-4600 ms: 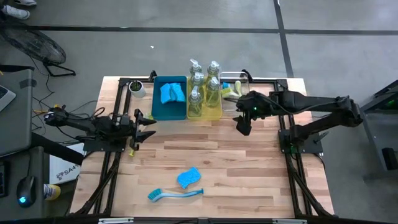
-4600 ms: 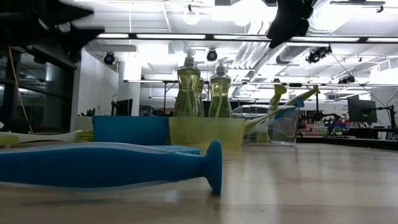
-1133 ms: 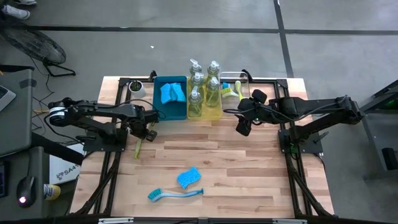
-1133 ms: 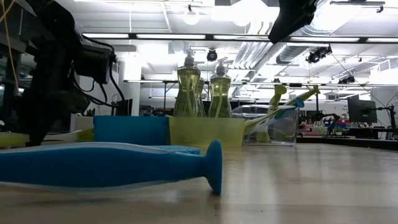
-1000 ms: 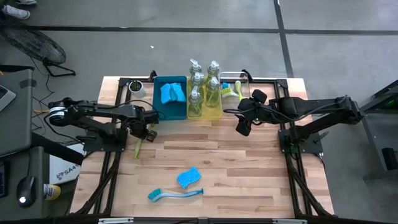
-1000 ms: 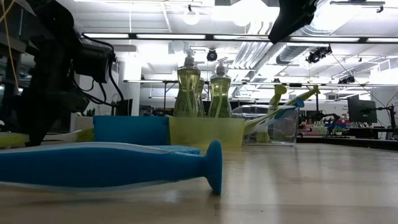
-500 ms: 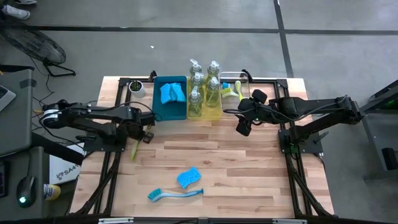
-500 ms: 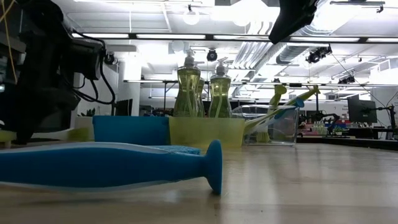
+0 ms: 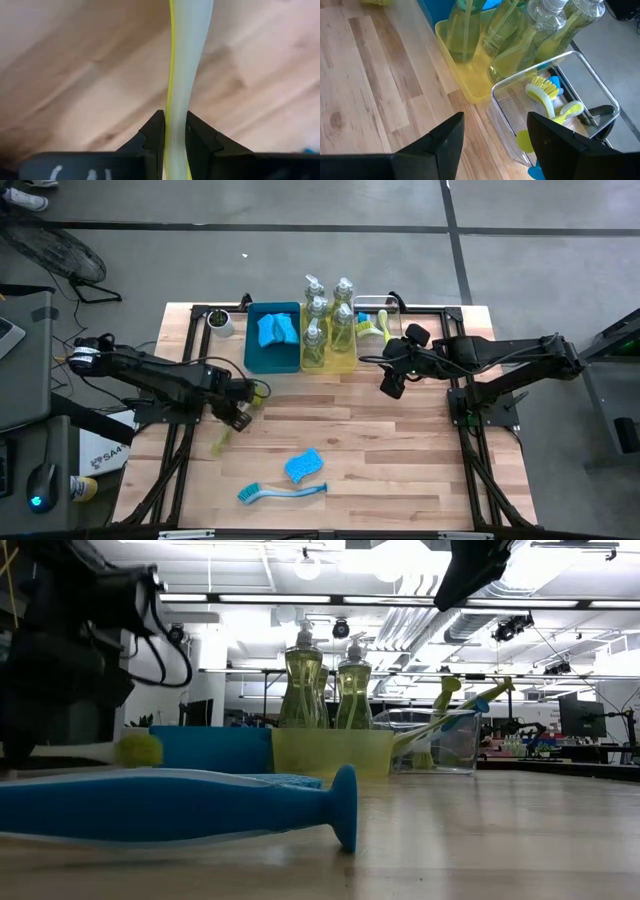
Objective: Pick & Place Kitchen Sink Supplies
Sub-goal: Put the green toilet brush into the transparent bin
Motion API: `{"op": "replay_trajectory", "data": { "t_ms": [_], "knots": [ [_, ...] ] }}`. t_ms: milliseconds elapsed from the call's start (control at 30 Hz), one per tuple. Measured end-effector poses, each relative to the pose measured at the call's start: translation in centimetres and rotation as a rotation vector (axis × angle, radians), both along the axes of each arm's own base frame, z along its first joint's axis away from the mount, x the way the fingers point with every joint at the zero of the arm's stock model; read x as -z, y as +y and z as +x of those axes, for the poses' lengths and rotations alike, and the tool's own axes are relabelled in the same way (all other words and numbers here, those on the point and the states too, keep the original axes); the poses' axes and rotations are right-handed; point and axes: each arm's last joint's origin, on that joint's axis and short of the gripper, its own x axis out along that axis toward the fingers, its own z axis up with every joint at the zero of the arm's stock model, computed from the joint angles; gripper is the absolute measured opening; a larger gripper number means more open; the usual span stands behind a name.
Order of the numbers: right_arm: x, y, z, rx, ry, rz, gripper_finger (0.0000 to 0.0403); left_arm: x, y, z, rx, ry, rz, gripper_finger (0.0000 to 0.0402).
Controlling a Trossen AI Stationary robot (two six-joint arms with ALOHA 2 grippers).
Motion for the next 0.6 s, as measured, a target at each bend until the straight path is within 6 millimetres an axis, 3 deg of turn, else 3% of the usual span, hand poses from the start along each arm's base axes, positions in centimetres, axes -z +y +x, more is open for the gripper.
{"op": "replay_trajectory", "data": {
  "t_ms": [200,367,600],
  "knots": [
    [0.0,0.0,0.0,0.0,0.0,0.003,0.021,-2.6,-1.7,1.8,0.098,-0.126,0.041,0.0049],
    [0.2,0.1,0.1,0.028,-0.024,0.035,0.021,-6.3,-2.7,4.1,0.208,-0.362,0.211,0.0049],
    [4.7,1.3,-0.1,0.008,0.052,0.011,0.021,-9.5,-3.4,6.5,0.385,-0.686,0.506,0.0049]
  ]
}}
